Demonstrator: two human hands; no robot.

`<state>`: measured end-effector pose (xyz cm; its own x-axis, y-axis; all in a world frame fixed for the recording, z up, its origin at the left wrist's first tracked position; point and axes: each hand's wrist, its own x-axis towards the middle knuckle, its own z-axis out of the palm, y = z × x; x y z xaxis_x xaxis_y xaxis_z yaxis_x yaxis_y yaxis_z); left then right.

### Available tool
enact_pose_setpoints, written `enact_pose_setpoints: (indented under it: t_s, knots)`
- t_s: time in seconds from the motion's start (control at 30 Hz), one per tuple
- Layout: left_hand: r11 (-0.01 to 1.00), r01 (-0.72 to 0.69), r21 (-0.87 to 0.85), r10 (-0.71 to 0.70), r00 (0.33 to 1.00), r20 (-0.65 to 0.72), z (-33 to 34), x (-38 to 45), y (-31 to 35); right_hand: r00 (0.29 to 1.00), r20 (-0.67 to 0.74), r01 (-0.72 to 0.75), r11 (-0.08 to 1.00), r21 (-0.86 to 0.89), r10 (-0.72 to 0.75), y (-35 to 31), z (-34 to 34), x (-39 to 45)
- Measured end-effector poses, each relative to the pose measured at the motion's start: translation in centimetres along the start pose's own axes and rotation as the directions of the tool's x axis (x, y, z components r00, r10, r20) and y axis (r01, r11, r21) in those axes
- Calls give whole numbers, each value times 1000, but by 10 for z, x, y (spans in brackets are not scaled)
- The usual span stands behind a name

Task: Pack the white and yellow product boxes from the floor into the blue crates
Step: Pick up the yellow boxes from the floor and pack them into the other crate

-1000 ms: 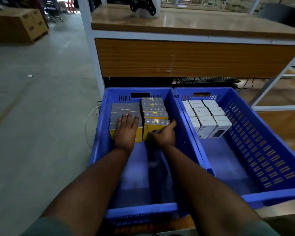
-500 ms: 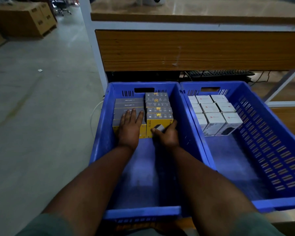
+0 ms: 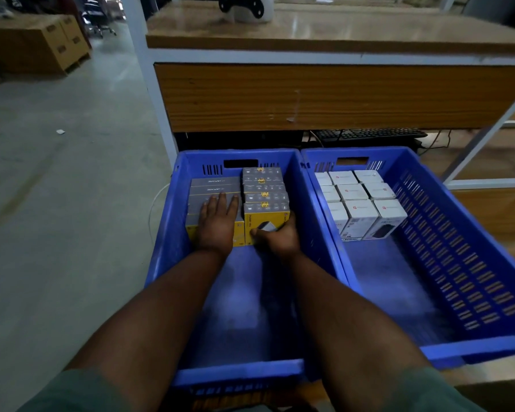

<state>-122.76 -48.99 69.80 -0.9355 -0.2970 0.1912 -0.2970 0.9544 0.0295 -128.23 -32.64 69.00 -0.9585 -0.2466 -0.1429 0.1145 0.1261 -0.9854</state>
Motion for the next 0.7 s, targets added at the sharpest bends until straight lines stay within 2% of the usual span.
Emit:
enact_pose_setpoints:
  t_s: [0.37, 0.6, 0.7]
  knots:
    - [999, 30, 26, -29, 999, -21, 8, 3, 3, 999, 15, 51, 997, 52, -51, 24, 4, 6]
    - [999, -18, 48, 17, 999, 28, -2, 1, -2, 999, 28, -25, 999, -38, 26, 13, 0, 2]
    - [996, 8, 89, -11, 999, 32, -4, -1, -5, 998, -8, -61, 995, -83, 61, 8, 0, 0]
